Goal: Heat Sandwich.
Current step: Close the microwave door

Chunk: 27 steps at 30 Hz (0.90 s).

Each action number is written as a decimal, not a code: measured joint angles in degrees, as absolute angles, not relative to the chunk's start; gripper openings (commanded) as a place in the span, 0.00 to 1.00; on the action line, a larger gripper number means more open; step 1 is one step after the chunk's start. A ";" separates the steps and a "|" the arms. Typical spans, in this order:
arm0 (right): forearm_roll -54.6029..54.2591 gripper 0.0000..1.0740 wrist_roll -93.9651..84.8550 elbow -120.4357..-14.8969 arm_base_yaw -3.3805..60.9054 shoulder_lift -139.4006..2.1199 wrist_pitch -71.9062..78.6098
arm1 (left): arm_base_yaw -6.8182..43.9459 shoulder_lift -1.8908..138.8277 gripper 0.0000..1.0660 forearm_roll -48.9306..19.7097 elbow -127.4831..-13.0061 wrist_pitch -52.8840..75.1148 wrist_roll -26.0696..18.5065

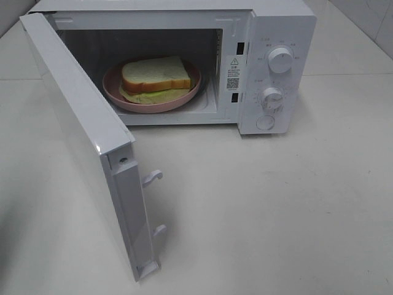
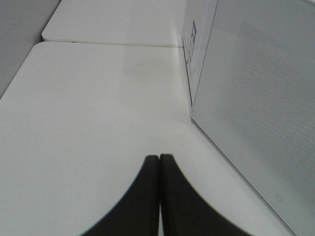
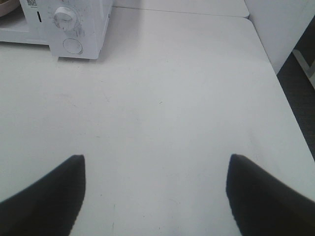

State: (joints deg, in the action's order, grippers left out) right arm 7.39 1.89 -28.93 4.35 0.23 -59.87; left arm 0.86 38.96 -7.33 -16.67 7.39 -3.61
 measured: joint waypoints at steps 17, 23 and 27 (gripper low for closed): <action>7.39 0.71 1.89 -28.93 4.35 0.23 -59.87 | 1.09 56.38 0.00 -2.64 -15.70 -19.71 -2.35; 7.39 0.71 1.89 -28.93 4.35 0.23 -59.87 | 4.76 63.88 0.00 6.02 -15.70 -29.11 2.64; 7.39 0.71 1.89 -28.93 4.35 0.23 -59.87 | 8.08 70.42 0.00 11.23 -15.70 -36.61 4.58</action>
